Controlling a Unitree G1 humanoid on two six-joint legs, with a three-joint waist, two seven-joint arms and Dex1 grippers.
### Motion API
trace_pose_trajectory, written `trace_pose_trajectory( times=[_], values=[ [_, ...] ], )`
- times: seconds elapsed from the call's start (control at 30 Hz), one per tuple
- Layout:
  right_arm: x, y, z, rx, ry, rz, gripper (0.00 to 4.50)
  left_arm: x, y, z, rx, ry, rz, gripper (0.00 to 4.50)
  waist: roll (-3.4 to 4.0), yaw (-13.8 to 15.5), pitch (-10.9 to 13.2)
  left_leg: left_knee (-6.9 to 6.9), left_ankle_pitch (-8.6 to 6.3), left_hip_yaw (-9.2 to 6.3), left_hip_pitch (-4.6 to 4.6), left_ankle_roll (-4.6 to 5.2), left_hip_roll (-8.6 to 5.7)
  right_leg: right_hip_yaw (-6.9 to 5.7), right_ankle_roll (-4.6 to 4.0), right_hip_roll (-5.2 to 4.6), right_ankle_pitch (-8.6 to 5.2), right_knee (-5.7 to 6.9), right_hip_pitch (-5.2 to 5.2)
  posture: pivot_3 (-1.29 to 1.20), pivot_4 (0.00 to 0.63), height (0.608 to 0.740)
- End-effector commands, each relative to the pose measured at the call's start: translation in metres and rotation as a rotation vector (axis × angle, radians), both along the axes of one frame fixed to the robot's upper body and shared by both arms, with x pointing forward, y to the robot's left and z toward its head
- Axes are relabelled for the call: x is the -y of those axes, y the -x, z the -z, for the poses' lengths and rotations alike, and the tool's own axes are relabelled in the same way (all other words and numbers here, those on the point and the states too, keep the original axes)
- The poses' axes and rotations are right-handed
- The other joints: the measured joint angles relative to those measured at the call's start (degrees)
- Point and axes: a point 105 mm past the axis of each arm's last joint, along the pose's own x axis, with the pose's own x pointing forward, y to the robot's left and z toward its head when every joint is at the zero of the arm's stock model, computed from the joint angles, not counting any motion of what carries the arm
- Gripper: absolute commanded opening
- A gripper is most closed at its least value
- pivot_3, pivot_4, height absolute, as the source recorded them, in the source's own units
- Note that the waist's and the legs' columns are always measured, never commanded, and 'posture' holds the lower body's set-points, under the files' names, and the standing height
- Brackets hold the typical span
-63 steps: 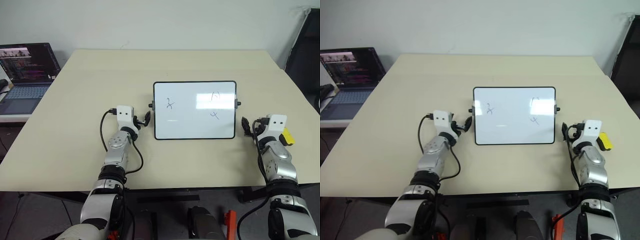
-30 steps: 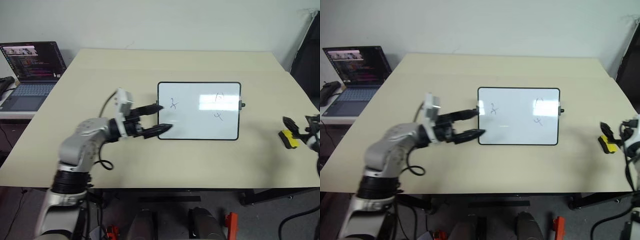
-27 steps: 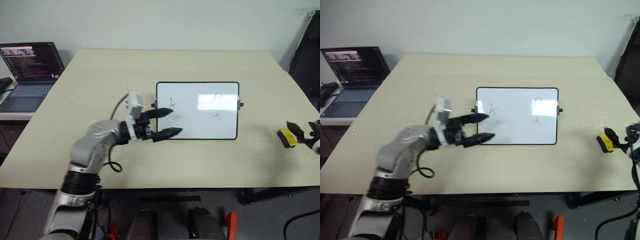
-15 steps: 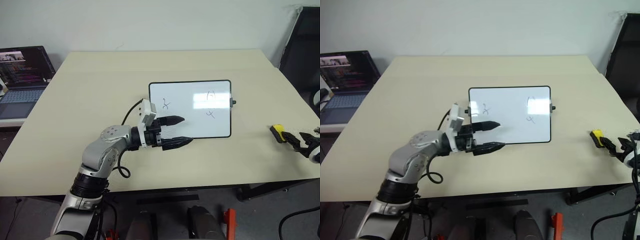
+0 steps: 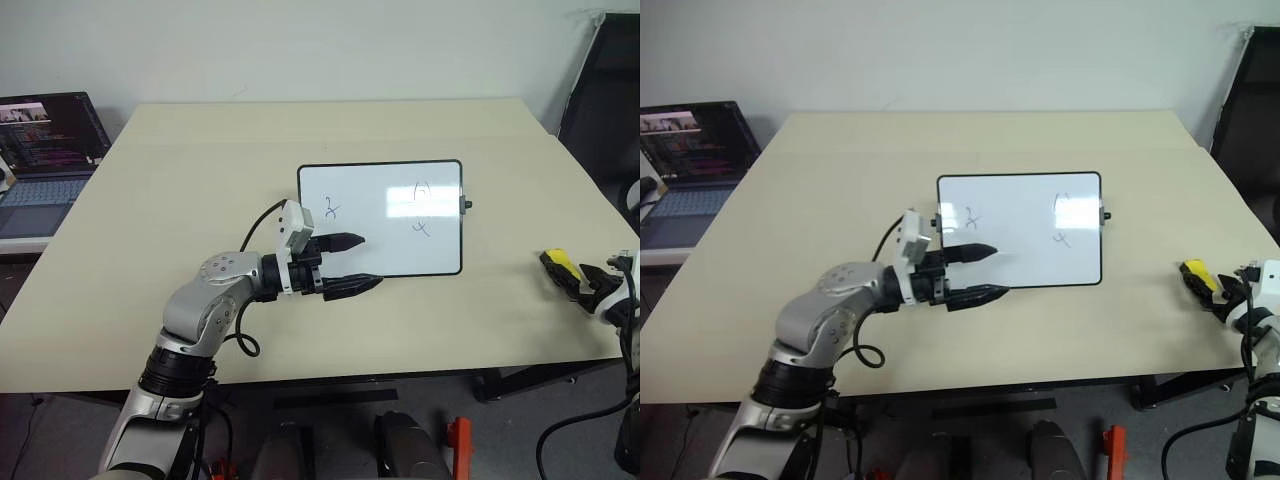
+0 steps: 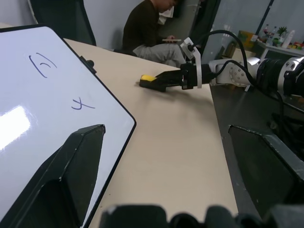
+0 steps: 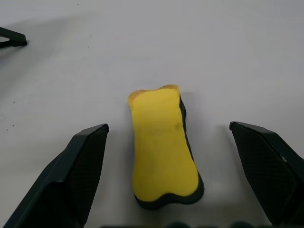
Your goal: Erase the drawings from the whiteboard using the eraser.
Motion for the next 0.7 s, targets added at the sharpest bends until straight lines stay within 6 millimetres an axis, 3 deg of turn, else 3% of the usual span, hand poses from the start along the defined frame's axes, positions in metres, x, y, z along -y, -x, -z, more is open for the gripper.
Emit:
trace_pose_trajectory(
  times=[0.03, 0.23, 0.33, 0.6, 0.7],
  values=[
    [0.0009, -0.006, -0.0101, 0.028, 0.028, 0.006, 4.48, -0.0026, 0.0013, -0.0117, 0.057, 0.004, -0.011, 4.5, 0.0, 0.0, 0.0, 0.0, 0.0, 0.0, 0.0, 0.0, 0.0, 0.0, 0.0, 0.0, 0.0, 0.0, 0.0, 0.0, 0.15, 0.74],
    [0.0, -0.0082, -0.0064, 0.003, 0.046, 0.009, 4.48, -0.0028, 0.0015, -0.011, 0.056, 0.005, -0.018, 4.5, 0.0, 0.0, 0.0, 0.0, 0.0, 0.0, 0.0, 0.0, 0.0, 0.0, -0.02, 0.0, 0.01, 0.0, 0.0, 0.0, 0.15, 0.74],
    [-0.0007, -0.0084, -0.0064, 0.009, 0.04, 0.01, 3.92, -0.0037, 0.0012, -0.0097, 0.054, 0.005, -0.025, 4.5, 0.0, 0.0, 0.0, 0.0, 0.0, 0.0, 0.0, 0.0, 0.0, 0.0, -0.02, 0.0, 0.01, -0.01, 0.0, 0.0, 0.15, 0.74],
    [0.0011, -0.0074, -0.0101, 0.053, 0.01, 0.035, 1.2, -0.0056, -0.0007, -0.0091, 0.053, 0.002, -0.034, 4.5, 0.0, 0.0, 0.0, 0.0, 0.0, 0.0, 0.0, 0.0, 0.0, 0.0, -0.05, 0.0, 0.03, 0.0, 0.0, 0.0, 0.15, 0.74],
    [-0.0001, -0.006, -0.0102, 0.071, 0.0, 0.038, 1.12, -0.0047, -0.0009, -0.0088, 0.053, 0.001, -0.033, 4.5, 0.0, 0.0, 0.0, 0.0, 0.0, 0.0, 0.0, 0.0, 0.0, 0.0, -0.04, 0.0, 0.02, 0.0, 0.0, 0.0, 0.15, 0.74]
  ],
)
